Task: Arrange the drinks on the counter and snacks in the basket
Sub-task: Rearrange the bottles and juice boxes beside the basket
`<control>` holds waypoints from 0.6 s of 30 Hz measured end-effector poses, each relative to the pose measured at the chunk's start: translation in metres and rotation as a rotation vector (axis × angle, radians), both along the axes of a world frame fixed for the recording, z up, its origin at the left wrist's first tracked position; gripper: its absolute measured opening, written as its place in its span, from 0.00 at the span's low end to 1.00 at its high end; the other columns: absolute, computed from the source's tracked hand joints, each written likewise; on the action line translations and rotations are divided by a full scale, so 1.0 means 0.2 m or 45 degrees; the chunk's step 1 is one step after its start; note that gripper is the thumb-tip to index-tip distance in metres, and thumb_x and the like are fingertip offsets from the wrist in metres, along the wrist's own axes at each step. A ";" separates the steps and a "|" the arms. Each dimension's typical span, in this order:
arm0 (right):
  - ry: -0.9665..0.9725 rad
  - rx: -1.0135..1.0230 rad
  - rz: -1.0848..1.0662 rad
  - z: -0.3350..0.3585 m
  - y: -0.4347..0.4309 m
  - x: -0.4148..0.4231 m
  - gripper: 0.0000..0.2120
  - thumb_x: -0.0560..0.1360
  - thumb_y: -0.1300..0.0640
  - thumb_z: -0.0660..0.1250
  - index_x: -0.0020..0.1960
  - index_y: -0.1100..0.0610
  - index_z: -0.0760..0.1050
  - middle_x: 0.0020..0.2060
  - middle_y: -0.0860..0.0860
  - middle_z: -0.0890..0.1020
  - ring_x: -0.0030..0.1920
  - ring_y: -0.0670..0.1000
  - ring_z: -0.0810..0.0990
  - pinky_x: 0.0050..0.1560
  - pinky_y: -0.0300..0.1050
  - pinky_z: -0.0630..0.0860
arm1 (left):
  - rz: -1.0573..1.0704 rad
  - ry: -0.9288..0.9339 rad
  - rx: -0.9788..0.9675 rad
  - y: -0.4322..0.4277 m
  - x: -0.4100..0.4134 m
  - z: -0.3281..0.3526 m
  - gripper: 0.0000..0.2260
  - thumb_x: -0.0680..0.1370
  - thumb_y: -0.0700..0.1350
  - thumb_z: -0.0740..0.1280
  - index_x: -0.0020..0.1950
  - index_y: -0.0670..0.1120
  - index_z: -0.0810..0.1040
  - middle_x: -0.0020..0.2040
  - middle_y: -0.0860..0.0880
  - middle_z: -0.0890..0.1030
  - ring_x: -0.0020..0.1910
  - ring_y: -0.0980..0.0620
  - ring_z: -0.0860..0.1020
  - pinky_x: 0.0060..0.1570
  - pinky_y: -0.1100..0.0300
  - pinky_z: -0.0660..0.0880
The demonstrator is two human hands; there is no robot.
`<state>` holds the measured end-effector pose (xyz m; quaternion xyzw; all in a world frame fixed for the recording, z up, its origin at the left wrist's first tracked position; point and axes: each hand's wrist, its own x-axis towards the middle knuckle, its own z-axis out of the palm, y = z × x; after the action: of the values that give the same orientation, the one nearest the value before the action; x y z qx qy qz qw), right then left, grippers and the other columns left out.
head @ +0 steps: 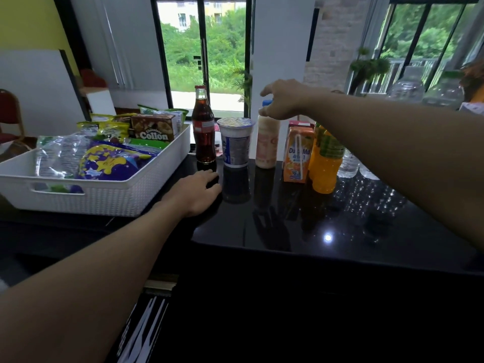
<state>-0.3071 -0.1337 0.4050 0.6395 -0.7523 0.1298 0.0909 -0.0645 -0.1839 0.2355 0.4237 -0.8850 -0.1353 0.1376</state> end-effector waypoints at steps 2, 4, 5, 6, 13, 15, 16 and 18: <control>0.013 -0.034 0.004 0.00 -0.01 0.00 0.21 0.80 0.51 0.67 0.70 0.57 0.74 0.68 0.56 0.75 0.63 0.57 0.75 0.57 0.48 0.70 | 0.001 -0.003 -0.004 0.00 0.00 0.00 0.27 0.81 0.60 0.55 0.79 0.54 0.64 0.80 0.51 0.62 0.77 0.47 0.63 0.75 0.51 0.60; 0.006 -0.048 0.014 0.01 -0.02 -0.01 0.16 0.79 0.57 0.67 0.67 0.57 0.78 0.65 0.57 0.78 0.57 0.55 0.75 0.52 0.45 0.70 | 0.006 -0.002 0.002 0.01 0.00 0.01 0.27 0.81 0.60 0.56 0.79 0.54 0.63 0.80 0.52 0.62 0.77 0.47 0.62 0.75 0.50 0.59; -0.006 -0.042 0.023 0.02 -0.02 -0.02 0.16 0.79 0.58 0.67 0.66 0.57 0.78 0.65 0.56 0.78 0.58 0.56 0.76 0.52 0.45 0.70 | 0.009 -0.003 0.004 0.01 0.00 0.01 0.27 0.81 0.59 0.56 0.79 0.54 0.63 0.80 0.52 0.62 0.77 0.47 0.62 0.75 0.50 0.59; -0.022 -0.029 0.034 0.02 -0.02 -0.02 0.16 0.78 0.59 0.68 0.66 0.57 0.78 0.65 0.56 0.78 0.59 0.57 0.77 0.52 0.46 0.71 | 0.014 -0.003 0.007 0.01 0.00 0.01 0.27 0.81 0.59 0.56 0.79 0.54 0.63 0.80 0.52 0.61 0.77 0.47 0.62 0.75 0.50 0.59; -0.099 -0.022 0.070 0.03 0.00 -0.03 0.16 0.76 0.64 0.67 0.63 0.56 0.80 0.67 0.57 0.77 0.58 0.57 0.77 0.55 0.50 0.77 | 0.031 0.012 0.017 0.01 0.00 0.01 0.26 0.81 0.59 0.57 0.79 0.55 0.63 0.79 0.52 0.63 0.77 0.47 0.63 0.75 0.50 0.60; -0.101 -0.020 0.071 0.02 0.00 -0.03 0.16 0.76 0.63 0.68 0.63 0.55 0.79 0.67 0.56 0.76 0.62 0.58 0.76 0.53 0.47 0.74 | 0.038 0.012 0.013 0.01 0.00 0.01 0.27 0.80 0.59 0.57 0.79 0.55 0.64 0.79 0.52 0.63 0.76 0.46 0.64 0.74 0.49 0.61; -0.102 -0.019 0.070 0.02 0.00 -0.03 0.16 0.76 0.63 0.68 0.64 0.55 0.79 0.68 0.56 0.76 0.63 0.58 0.75 0.53 0.47 0.72 | 0.038 0.011 0.014 0.01 0.00 0.01 0.27 0.80 0.59 0.56 0.79 0.55 0.64 0.79 0.52 0.63 0.76 0.46 0.64 0.74 0.49 0.61; -0.114 -0.019 0.067 0.02 0.00 -0.03 0.17 0.76 0.64 0.68 0.64 0.55 0.78 0.68 0.57 0.75 0.63 0.58 0.75 0.54 0.47 0.72 | 0.036 0.015 0.016 0.02 0.00 0.02 0.27 0.80 0.59 0.56 0.79 0.55 0.64 0.79 0.52 0.63 0.76 0.46 0.64 0.74 0.50 0.61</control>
<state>-0.3133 -0.1345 0.4083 0.6518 -0.7376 0.1663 0.0586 -0.0645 -0.1807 0.2386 0.4363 -0.8772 -0.1412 0.1421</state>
